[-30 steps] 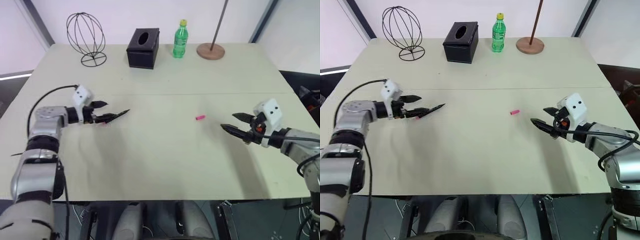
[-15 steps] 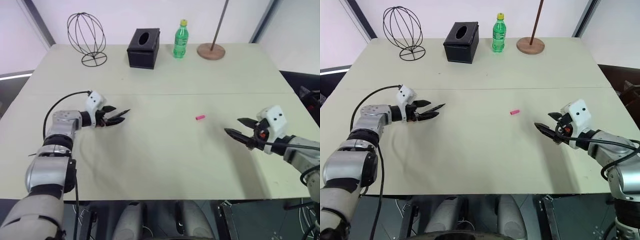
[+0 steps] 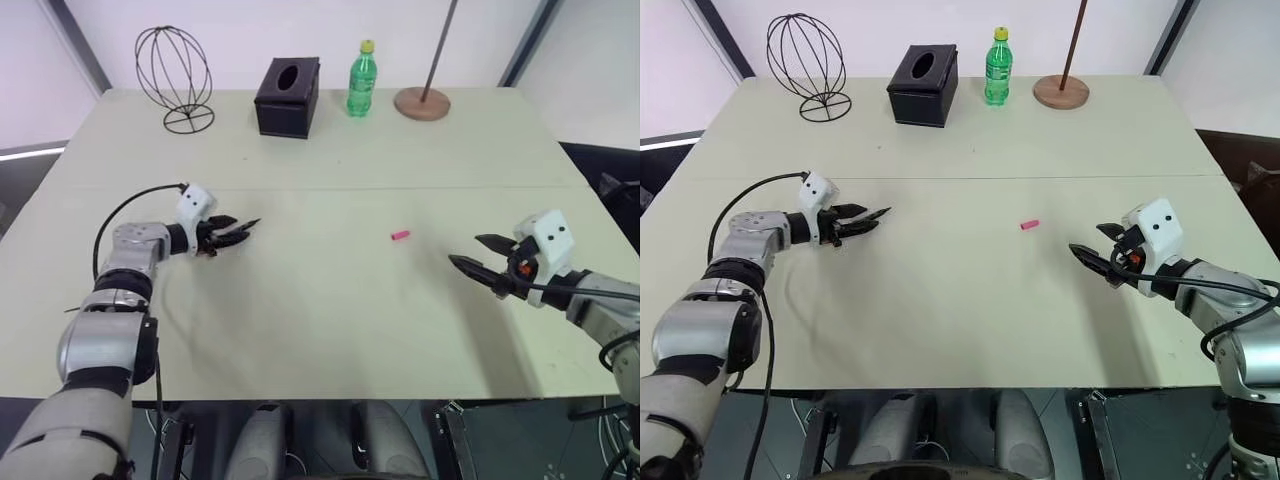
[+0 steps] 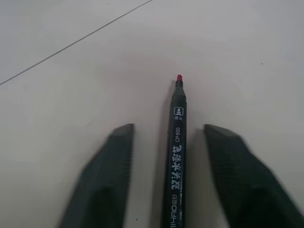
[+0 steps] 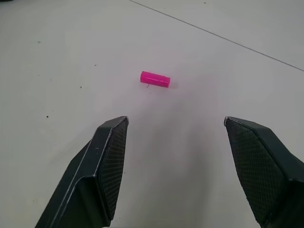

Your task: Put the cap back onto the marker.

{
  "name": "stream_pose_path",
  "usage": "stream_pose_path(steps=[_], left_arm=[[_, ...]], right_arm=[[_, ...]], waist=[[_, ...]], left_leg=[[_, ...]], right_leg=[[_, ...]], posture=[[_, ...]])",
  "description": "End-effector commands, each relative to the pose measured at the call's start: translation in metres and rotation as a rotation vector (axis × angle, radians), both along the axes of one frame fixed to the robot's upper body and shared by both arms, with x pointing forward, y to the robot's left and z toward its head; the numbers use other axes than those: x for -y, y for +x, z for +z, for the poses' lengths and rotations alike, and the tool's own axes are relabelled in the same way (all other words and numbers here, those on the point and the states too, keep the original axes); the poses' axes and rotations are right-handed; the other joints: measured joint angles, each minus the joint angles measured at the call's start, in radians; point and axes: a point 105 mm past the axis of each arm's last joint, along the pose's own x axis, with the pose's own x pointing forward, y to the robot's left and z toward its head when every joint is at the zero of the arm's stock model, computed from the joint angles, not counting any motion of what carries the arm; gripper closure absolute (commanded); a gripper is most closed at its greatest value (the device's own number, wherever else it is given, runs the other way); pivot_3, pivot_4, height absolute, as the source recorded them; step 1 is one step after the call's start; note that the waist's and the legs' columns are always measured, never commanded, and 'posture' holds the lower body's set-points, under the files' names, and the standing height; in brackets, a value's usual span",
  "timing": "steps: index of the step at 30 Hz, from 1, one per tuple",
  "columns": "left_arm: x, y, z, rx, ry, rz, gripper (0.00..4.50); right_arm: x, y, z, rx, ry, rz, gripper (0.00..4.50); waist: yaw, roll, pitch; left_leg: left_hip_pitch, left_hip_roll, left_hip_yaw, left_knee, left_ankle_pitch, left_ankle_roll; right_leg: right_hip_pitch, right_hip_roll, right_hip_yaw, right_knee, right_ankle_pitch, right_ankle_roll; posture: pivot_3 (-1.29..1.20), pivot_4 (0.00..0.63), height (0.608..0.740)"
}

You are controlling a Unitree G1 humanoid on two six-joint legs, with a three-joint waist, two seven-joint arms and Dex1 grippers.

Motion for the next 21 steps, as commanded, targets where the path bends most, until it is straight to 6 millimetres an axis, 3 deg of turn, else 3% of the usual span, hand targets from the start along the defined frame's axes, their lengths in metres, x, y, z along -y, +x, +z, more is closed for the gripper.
stream_pose_path(steps=[1, 2, 8, 13, 21], left_arm=[[-0.004, -0.002, -0.002, -0.020, 0.020, -0.001, 4.23], [-0.005, -0.002, -0.002, -0.019, 0.022, -0.001, 4.43], [-0.009, 0.000, 0.005, 0.015, 0.056, -0.002, 4.43], [0.008, 0.003, 0.042, 0.103, 0.044, -0.134, 4.43], [0.045, -0.022, 0.108, 0.160, 0.134, -0.570, 4.43]], right_arm=[[0.001, 0.000, 0.012, 0.055, -0.004, 0.002, 1.17], [0.001, 0.001, 0.012, 0.054, -0.004, 0.003, 1.17], [0.001, 0.006, 0.010, 0.057, -0.007, 0.011, 1.17], [0.000, 0.020, 0.016, 0.090, -0.076, 0.088, 1.17], [-0.020, 0.040, 0.013, 0.083, -0.222, 0.403, 1.17]], waist=[[0.000, 0.000, 0.000], [0.000, 0.000, 0.000], [-0.001, 0.000, 0.000], [-0.001, 0.000, 0.000], [-0.005, -0.001, 0.001]], left_leg=[[0.000, 0.000, 0.000, 0.000, 0.000, 0.000], [0.000, 0.000, 0.000, 0.000, 0.000, 0.000], [0.000, 0.000, 0.000, 0.000, 0.000, 0.000], [0.000, -0.002, 0.000, 0.000, 0.000, 0.000], [-0.001, -0.003, 0.001, 0.001, 0.000, 0.000]], right_leg=[[0.000, 0.000, 0.000, 0.000, 0.000, 0.000], [0.000, 0.000, 0.000, 0.000, 0.000, 0.000], [0.000, 0.000, 0.000, 0.000, 0.000, 0.000], [0.000, 0.000, 0.000, 0.000, 0.000, 0.000], [0.000, 0.001, 0.000, -0.001, 0.000, 0.000]], posture=[[0.00, 0.150, 0.740], [0.00, 0.150, 0.740], [0.00, 0.150, 0.740], [0.00, 0.150, 0.740], [0.00, 0.150, 0.740]])
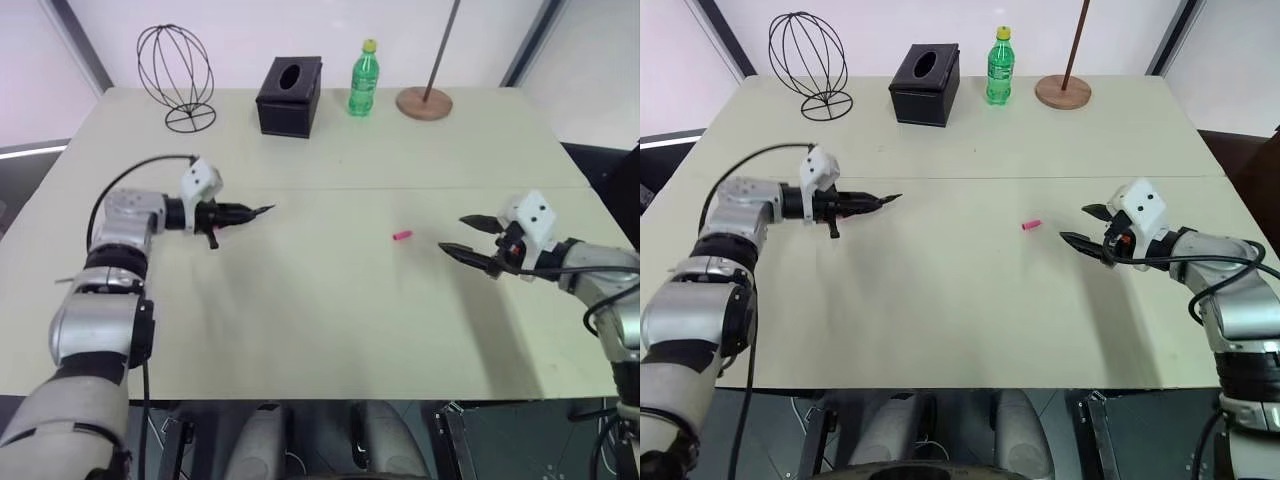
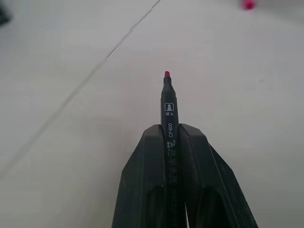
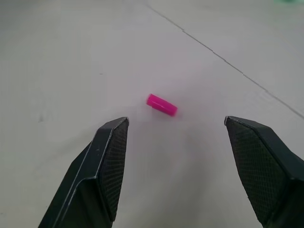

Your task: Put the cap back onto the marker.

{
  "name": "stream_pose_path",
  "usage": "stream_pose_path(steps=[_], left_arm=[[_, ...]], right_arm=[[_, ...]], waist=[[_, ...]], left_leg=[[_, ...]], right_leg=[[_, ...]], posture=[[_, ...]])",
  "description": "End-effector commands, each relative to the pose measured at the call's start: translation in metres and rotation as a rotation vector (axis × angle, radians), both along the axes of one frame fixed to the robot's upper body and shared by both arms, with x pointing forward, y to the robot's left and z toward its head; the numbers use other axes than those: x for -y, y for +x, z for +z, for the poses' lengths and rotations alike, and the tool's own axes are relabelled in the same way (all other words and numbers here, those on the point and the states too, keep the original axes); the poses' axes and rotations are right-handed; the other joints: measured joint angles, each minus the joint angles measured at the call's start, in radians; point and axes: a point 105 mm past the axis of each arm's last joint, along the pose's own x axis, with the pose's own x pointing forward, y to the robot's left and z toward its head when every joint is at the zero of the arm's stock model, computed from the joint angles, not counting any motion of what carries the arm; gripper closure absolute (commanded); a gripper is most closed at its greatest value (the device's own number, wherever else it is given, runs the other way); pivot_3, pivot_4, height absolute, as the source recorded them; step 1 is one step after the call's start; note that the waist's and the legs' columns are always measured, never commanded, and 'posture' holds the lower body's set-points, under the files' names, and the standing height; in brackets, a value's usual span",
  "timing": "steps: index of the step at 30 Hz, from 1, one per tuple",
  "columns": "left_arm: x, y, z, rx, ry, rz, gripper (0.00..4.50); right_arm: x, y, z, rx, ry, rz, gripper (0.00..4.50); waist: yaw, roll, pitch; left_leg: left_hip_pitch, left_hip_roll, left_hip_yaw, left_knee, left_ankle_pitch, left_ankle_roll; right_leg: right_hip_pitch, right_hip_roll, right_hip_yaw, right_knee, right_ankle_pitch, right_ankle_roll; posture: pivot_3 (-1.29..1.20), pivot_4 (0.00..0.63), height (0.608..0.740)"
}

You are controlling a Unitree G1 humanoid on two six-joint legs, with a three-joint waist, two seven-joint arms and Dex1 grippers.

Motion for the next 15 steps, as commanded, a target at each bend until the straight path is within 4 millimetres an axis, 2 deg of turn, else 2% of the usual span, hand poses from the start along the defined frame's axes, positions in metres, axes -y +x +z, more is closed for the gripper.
stream_pose_path(steps=[1, 4, 7, 12, 15], left_arm=[[0.015, -0.015, 0.046, 0.066, 0.042, -0.197, 4.43], [0.025, -0.031, 0.063, 0.089, 0.058, -0.280, 4.43], [0.030, -0.047, 0.070, 0.091, 0.064, -0.333, 4.43], [0.035, -0.074, 0.078, 0.082, 0.034, -0.375, 4.43], [0.034, -0.090, 0.074, 0.069, 0.025, -0.362, 4.43]], right_arm=[[-0.009, 0.009, 0.003, 0.024, -0.102, 0.158, 1.17], [-0.014, 0.019, -0.004, 0.013, -0.191, 0.261, 1.17], [-0.020, 0.029, -0.008, 0.010, -0.237, 0.321, 1.17], [-0.035, 0.049, -0.012, 0.026, -0.274, 0.378, 1.17], [-0.043, 0.067, -0.010, 0.058, -0.280, 0.335, 1.17]], waist=[[-0.005, 0.000, 0.000], [-0.016, 0.001, 0.000], [-0.027, 0.001, 0.000], [-0.035, 0.002, 0.001], [-0.037, 0.002, 0.002]], left_leg=[[0.000, 0.000, 0.001, 0.000, 0.000, 0.000], [0.000, 0.002, -0.001, -0.001, 0.000, 0.000], [0.000, 0.005, -0.001, -0.001, 0.000, 0.000], [0.000, 0.005, -0.001, -0.001, 0.000, 0.000], [0.000, 0.005, -0.001, -0.001, 0.000, -0.001]], right_leg=[[0.000, 0.000, 0.000, 0.000, 0.000, 0.000], [-0.001, 0.001, 0.001, 0.000, 0.000, 0.000], [-0.001, 0.001, 0.001, 0.000, 0.000, 0.000], [-0.001, 0.001, 0.002, 0.001, 0.000, 0.000], [-0.002, 0.002, 0.002, 0.001, 0.000, 0.000]], posture=[[0.00, 0.150, 0.740], [0.00, 0.150, 0.740], [0.00, 0.150, 0.740], [0.00, 0.150, 0.740], [0.00, 0.150, 0.740]])
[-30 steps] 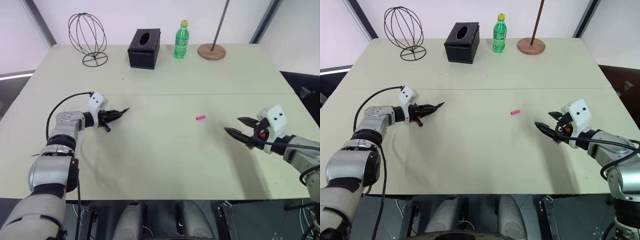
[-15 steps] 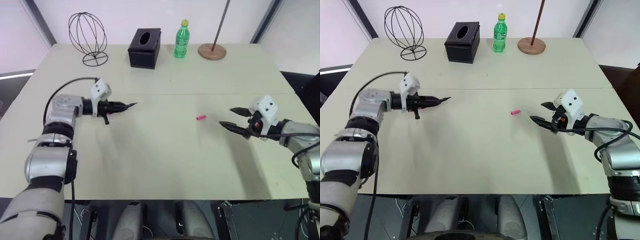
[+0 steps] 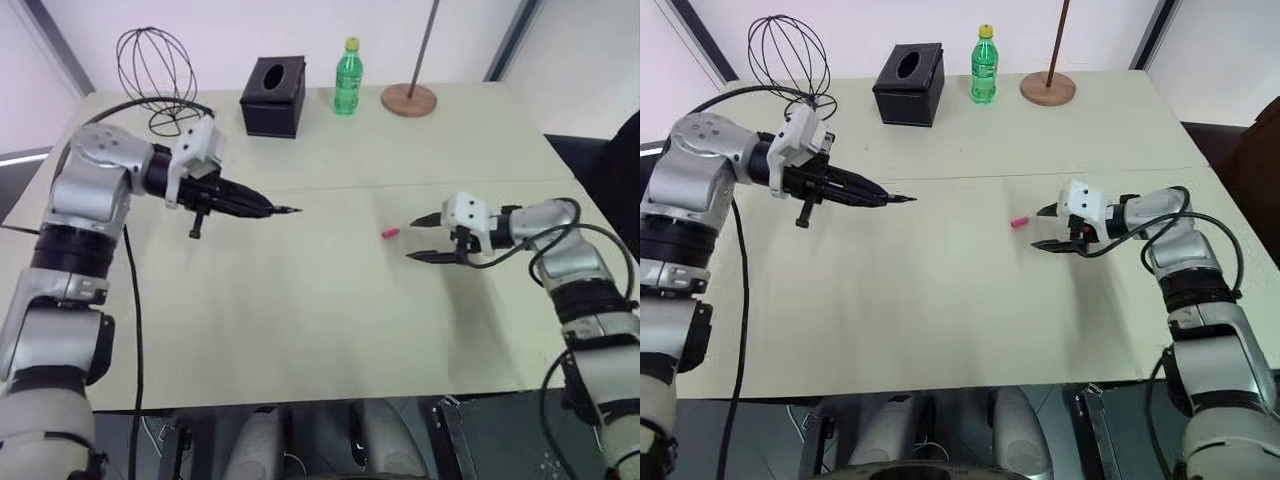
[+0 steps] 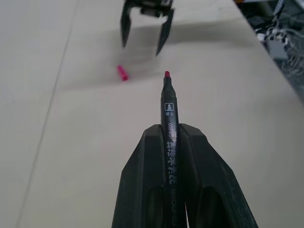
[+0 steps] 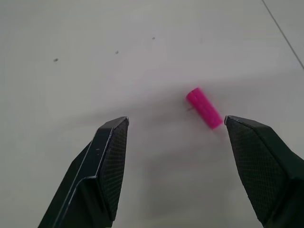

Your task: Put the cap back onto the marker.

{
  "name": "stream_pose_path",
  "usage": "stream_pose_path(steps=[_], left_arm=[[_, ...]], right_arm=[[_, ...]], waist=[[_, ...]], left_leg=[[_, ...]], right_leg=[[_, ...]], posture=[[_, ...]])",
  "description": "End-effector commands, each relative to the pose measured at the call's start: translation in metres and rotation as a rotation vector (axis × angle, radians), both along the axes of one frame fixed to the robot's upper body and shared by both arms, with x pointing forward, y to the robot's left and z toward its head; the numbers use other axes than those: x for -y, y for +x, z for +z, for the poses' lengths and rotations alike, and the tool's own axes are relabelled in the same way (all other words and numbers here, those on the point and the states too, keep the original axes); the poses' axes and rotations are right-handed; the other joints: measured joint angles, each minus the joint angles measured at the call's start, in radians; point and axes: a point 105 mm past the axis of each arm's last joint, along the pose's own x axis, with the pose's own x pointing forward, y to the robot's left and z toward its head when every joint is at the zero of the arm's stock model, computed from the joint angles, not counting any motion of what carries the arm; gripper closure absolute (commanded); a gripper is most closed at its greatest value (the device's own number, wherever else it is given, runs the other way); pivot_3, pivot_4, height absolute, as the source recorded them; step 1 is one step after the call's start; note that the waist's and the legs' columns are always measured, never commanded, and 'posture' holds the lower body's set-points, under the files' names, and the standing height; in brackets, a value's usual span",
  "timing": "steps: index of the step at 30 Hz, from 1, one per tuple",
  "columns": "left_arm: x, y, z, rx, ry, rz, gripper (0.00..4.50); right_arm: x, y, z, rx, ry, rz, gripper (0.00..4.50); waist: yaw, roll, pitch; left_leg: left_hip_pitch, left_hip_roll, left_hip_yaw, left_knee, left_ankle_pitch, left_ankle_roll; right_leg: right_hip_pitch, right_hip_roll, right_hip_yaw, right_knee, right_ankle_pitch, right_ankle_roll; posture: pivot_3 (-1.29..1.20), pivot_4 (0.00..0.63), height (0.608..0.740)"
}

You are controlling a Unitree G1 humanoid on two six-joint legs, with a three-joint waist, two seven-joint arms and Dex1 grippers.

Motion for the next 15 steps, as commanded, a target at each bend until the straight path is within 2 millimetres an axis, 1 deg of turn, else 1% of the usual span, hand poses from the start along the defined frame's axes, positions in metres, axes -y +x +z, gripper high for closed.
stream_pose_path(steps=[1, 3, 7, 11, 15], left_arm=[[-0.001, -0.015, 0.014, 0.037, -0.033, 0.016, 4.43], [-0.004, -0.020, 0.011, 0.027, -0.043, 0.045, 4.43], [-0.008, -0.024, 0.007, 0.020, -0.051, 0.083, 4.43], [-0.009, -0.029, 0.006, 0.023, -0.068, 0.109, 4.43], [-0.007, -0.030, 0.006, 0.028, -0.080, 0.122, 4.43]], right_arm=[[-0.003, 0.017, 0.013, 0.086, -0.021, -0.034, 1.17], [-0.007, 0.021, 0.013, 0.080, -0.008, -0.032, 1.17], [-0.013, 0.020, 0.007, 0.043, -0.020, 0.001, 1.17], [-0.008, 0.017, -0.001, -0.057, -0.063, 0.012, 1.17], [-0.004, 0.019, -0.003, -0.106, -0.057, -0.029, 1.17]], waist=[[0.000, 0.000, 0.000], [0.007, 0.000, 0.000], [0.011, 0.000, 0.000], [0.009, 0.001, 0.000], [0.007, 0.001, 0.000]], left_leg=[[0.000, 0.000, 0.000, 0.000, 0.000, 0.000], [0.000, 0.000, -0.001, 0.000, 0.000, 0.000], [0.000, -0.001, -0.001, 0.000, 0.000, -0.001], [0.000, -0.001, -0.001, 0.000, 0.000, -0.001], [0.000, -0.001, -0.001, 0.000, 0.000, -0.001]], right_leg=[[0.000, 0.000, 0.000, 0.000, 0.000, 0.000], [-0.001, 0.000, 0.000, 0.000, 0.000, 0.000], [0.000, 0.000, 0.000, 0.000, 0.000, 0.000], [0.000, -0.001, 0.000, 0.000, 0.000, 0.000], [0.000, 0.000, 0.000, 0.000, 0.000, 0.000]], posture=[[0.00, 0.150, 0.740], [0.00, 0.150, 0.740], [0.00, 0.150, 0.740], [0.00, 0.150, 0.740], [0.00, 0.150, 0.740]])
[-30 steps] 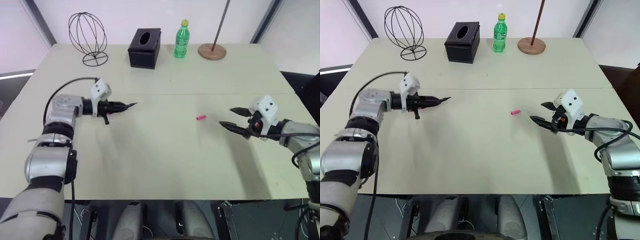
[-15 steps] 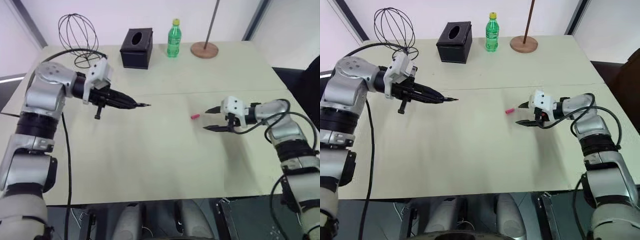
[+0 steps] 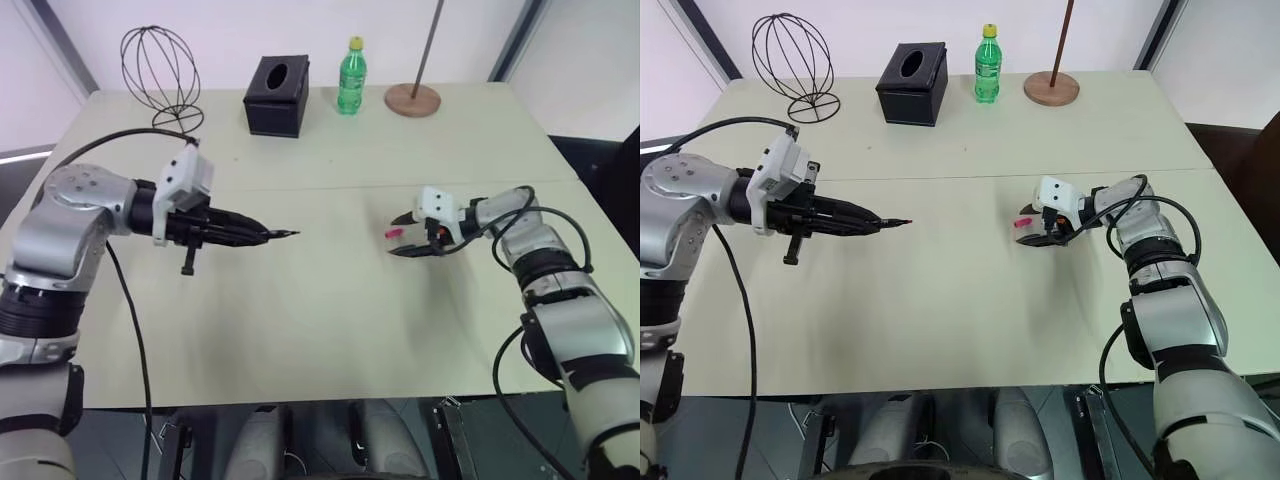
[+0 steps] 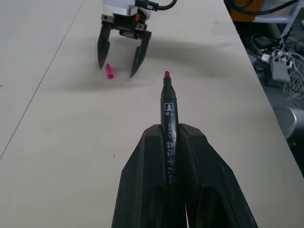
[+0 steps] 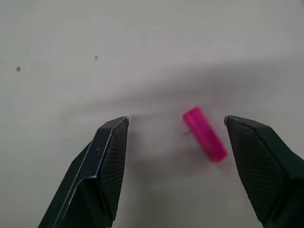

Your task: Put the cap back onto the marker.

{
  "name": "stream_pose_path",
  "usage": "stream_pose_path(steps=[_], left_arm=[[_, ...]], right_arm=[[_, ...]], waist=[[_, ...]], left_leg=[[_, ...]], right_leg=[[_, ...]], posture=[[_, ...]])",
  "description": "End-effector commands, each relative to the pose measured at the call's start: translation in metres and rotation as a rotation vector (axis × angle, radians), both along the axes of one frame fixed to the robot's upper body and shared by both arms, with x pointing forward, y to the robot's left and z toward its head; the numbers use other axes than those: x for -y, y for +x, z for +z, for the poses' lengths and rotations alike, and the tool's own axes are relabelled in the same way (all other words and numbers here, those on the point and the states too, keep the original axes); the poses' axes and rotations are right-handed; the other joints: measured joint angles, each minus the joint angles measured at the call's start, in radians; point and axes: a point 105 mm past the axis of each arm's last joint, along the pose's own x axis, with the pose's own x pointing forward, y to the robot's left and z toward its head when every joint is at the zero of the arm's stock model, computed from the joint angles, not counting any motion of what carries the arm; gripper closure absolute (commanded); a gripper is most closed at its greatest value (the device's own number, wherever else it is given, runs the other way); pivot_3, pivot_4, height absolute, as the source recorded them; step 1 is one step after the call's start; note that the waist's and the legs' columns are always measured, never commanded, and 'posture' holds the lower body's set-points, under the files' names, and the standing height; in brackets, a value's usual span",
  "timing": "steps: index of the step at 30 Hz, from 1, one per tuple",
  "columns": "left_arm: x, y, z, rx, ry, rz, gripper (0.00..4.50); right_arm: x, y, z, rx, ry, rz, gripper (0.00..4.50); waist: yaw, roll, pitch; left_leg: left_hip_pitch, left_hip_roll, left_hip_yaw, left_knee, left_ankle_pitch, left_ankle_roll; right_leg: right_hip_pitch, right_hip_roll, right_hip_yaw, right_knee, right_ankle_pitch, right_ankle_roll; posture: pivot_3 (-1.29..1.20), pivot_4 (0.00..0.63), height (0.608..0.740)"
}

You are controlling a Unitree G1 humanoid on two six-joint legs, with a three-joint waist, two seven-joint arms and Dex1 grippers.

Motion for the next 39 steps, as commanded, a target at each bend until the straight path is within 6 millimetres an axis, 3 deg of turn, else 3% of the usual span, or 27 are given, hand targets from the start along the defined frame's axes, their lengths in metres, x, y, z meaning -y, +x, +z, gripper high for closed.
stream_pose_path(steps=[1, 14, 19, 39], left_arm=[[-0.002, -0.004, 0.012, 0.050, -0.024, 0.012, 4.43], [0.004, -0.004, 0.010, 0.064, -0.062, 0.037, 4.43], [0.005, -0.005, 0.008, 0.063, -0.072, 0.044, 4.50], [0.010, -0.003, 0.005, 0.067, -0.092, 0.062, 4.50]], right_arm=[[0.002, 0.006, 0.013, 0.008, -0.001, -0.033, 1.17], [0.003, 0.013, 0.005, -0.047, -0.009, -0.118, 1.17], [-0.002, 0.012, 0.003, -0.050, -0.009, -0.102, 3.46], [-0.012, 0.007, -0.005, -0.105, -0.005, -0.064, 3.46]], waist=[[0.000, 0.000, 0.000], [0.000, 0.000, 0.000], [0.000, 0.000, 0.000], [-0.002, 0.000, 0.000]], left_leg=[[0.000, 0.000, 0.000, 0.000, 0.000, 0.000], [0.000, 0.000, 0.000, 0.000, 0.000, 0.000], [0.000, 0.000, 0.000, 0.000, 0.000, 0.000], [0.000, 0.000, 0.000, 0.000, 0.000, -0.001]], right_leg=[[0.000, 0.000, 0.000, 0.000, 0.000, 0.000], [0.000, 0.000, 0.000, 0.000, 0.000, 0.000], [0.000, 0.000, 0.000, 0.000, 0.000, 0.000], [0.000, 0.000, 0.000, 0.000, 0.000, 0.000]], posture=[[0.00, 0.150, 0.740], [0.00, 0.150, 0.740], [0.00, 0.150, 0.740], [0.00, 0.150, 0.740]])
